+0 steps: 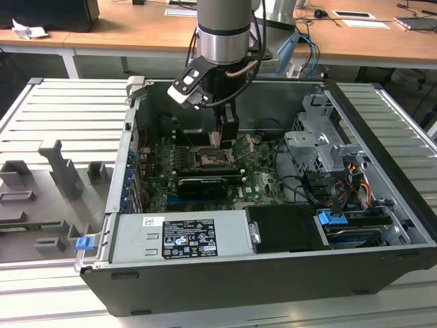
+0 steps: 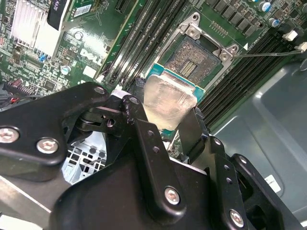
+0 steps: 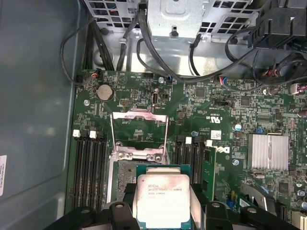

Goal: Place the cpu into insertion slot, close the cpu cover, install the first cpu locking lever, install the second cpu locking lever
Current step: 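Place the cpu into insertion slot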

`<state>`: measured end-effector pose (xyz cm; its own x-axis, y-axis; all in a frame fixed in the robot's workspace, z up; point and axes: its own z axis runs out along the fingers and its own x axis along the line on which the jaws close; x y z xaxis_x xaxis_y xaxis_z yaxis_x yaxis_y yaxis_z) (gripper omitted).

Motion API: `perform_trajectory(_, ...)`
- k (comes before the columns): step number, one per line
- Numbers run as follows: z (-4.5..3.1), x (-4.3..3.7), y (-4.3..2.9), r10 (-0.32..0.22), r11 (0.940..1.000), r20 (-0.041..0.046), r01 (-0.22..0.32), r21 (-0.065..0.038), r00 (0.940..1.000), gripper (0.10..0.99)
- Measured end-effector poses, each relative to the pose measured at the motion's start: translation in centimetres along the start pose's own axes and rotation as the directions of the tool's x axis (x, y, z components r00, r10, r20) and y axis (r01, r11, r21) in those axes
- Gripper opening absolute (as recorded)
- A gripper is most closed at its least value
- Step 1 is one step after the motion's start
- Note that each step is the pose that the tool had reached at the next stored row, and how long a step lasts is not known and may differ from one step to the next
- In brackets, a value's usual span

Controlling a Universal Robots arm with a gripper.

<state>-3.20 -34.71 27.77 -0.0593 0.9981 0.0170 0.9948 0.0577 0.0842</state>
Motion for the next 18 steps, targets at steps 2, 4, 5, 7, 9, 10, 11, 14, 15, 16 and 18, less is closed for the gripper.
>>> perform_trajectory(2, 0.11, 0.06, -0.01, 0.0, 1.0, 0.0003, 0.0, 0.0, 1.0, 0.525)
perform_trajectory(4, 0.29, 0.47, 0.0, 0.002, 1.0, 0.0006, -0.002, 0.0, 1.0, 0.525)
perform_trajectory(5, 0.39, 0.63, 0.0, 0.004, 1.0, 0.0006, -0.004, 0.0, 1.0, 0.525)
perform_trajectory(7, 0.65, 0.76, -0.01, 0.015, 0.9999, 0.0016, -0.015, 0.0, 0.9999, 0.525)
perform_trajectory(9, 0.91, 0.78, -0.03, 0.047, 0.9989, 0.0045, -0.047, -0.001, 0.9989, 0.525)
perform_trajectory(10, 1.04, 0.78, -0.04, 0.06, 0.9982, 0.0062, -0.06, -0.001, 0.9982, 0.525)
perform_trajectory(11, 1.38, 0.79, -0.14, 0.061, 0.9982, 0.0066, -0.061, 0.002, 0.9981, 0.525)
perform_trajectory(14, 1.61, 0.81, -0.39, 0.061, 0.9982, 0.0063, -0.061, 0.003, 0.9981, 0.525)
perform_trajectory(15, 1.67, 0.81, -0.53, 0.061, 0.9982, 0.0064, -0.061, 0.003, 0.9981, 0.525)
perform_trajectory(16, 1.83, 0.82, -0.62, 0.061, 0.9981, 0.0064, -0.061, 0.003, 0.9981, 0.525)
perform_trajectory(18, 2.28, 0.84, -0.78, 0.061, 0.9981, 0.0063, -0.061, 0.003, 0.9981, 0.525)
